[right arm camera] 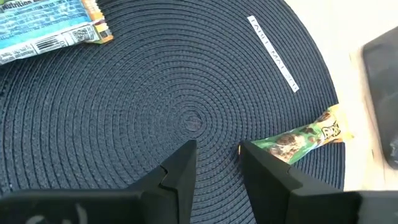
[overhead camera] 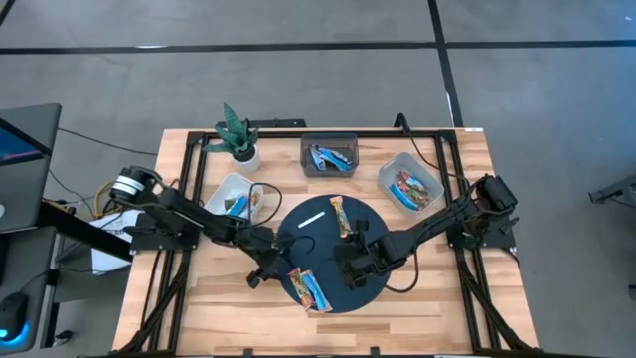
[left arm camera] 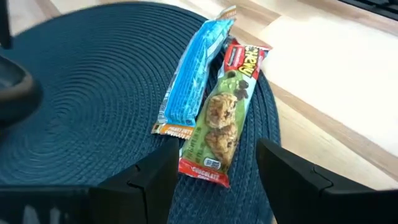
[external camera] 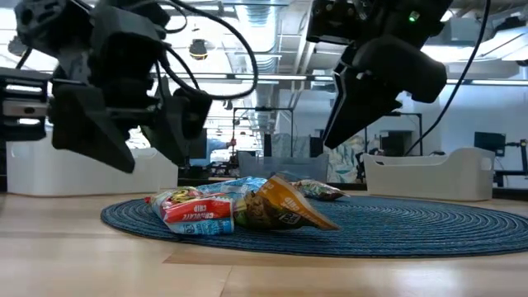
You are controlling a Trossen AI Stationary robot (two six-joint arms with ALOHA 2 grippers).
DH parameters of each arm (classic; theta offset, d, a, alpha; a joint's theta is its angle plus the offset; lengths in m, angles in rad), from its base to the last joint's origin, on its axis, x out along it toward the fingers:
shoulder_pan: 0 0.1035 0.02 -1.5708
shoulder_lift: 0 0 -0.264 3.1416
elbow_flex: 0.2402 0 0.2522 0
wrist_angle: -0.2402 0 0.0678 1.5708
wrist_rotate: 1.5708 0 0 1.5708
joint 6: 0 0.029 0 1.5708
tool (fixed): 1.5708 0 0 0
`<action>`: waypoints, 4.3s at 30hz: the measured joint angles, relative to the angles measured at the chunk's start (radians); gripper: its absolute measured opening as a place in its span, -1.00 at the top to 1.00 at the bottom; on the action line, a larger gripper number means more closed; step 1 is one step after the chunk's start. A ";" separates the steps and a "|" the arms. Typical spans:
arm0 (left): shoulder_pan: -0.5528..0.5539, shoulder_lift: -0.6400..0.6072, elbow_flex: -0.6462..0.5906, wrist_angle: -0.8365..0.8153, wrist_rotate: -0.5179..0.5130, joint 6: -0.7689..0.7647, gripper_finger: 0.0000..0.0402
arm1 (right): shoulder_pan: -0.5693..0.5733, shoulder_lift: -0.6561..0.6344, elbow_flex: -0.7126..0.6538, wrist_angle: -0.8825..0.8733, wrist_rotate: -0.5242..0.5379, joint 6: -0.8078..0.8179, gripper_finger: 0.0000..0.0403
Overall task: Pick and place Granola Bars by type
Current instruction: Put the red granola bar into the gray bin
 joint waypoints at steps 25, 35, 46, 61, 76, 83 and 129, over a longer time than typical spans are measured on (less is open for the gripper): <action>0.053 0.159 0.098 -0.053 0.085 -0.010 -0.04 | 0.000 0.000 0.000 0.004 0.000 0.009 0.42; 0.053 0.157 0.098 -0.059 0.035 -0.011 -0.03 | 0.000 0.000 0.000 0.005 0.000 0.010 0.42; 0.054 0.157 0.098 -0.055 0.020 -0.001 0.44 | 0.000 0.000 0.000 0.005 0.000 0.010 0.42; 0.054 0.026 0.096 -0.151 0.018 0.018 0.57 | 0.000 -0.002 -0.030 0.036 0.002 0.010 0.42; 0.164 -0.027 0.098 -0.014 -0.265 0.002 0.57 | -0.009 -0.005 -0.137 0.111 0.032 0.052 0.42; 0.219 -0.005 0.111 -0.052 -0.321 -0.077 0.57 | -0.009 -0.005 -0.136 0.121 0.037 0.071 0.42; 0.215 0.144 0.125 -0.101 -0.319 0.029 0.11 | -0.184 0.000 -0.133 0.518 -0.246 -0.106 -0.35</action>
